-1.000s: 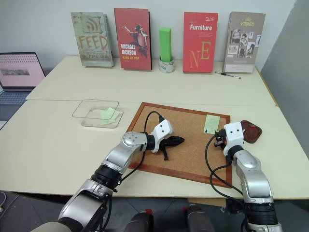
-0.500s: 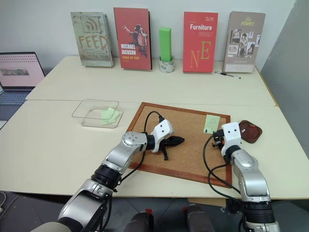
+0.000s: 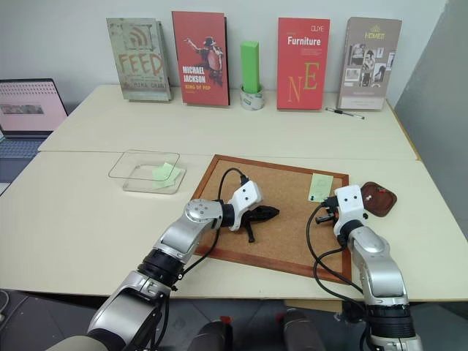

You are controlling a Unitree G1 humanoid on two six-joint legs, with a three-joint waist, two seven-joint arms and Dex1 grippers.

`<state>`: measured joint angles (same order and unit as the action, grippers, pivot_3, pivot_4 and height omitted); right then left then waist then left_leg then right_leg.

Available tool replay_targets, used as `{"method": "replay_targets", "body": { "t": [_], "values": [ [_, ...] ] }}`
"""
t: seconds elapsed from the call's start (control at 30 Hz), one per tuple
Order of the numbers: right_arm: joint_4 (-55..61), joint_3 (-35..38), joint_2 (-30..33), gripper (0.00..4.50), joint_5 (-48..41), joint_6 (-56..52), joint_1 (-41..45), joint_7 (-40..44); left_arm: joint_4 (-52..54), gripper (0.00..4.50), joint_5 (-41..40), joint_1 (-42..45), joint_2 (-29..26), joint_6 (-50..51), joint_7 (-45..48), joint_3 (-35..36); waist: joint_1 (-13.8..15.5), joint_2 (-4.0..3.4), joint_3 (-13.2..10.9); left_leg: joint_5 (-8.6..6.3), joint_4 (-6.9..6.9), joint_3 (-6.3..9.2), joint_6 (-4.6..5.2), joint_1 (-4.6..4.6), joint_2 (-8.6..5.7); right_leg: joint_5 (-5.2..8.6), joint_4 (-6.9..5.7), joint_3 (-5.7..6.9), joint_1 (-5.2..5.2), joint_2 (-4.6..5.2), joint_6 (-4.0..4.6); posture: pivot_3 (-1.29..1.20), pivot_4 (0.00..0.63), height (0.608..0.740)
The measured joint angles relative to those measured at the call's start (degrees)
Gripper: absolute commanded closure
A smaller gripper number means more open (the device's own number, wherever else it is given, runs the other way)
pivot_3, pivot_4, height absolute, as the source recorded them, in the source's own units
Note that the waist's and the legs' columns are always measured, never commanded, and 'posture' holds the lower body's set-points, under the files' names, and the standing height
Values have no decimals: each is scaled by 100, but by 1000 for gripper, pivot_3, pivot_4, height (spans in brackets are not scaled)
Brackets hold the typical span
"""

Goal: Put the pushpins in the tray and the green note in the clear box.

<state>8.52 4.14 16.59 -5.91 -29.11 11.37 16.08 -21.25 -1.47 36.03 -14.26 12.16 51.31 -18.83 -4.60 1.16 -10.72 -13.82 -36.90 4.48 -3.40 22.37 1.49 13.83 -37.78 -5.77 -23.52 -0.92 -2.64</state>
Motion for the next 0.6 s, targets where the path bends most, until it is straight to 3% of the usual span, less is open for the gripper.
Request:
{"method": "replay_targets", "body": {
  "t": [0.6],
  "values": [
    [1168,182,133,4478,-200,-276,-130,-66,-41,4500,58,39,-22,-44,-53,-58,-8,0,0,0,2,2,0,6,0,1,8,1,-4,1,0,0,150,740]
  ]
}}
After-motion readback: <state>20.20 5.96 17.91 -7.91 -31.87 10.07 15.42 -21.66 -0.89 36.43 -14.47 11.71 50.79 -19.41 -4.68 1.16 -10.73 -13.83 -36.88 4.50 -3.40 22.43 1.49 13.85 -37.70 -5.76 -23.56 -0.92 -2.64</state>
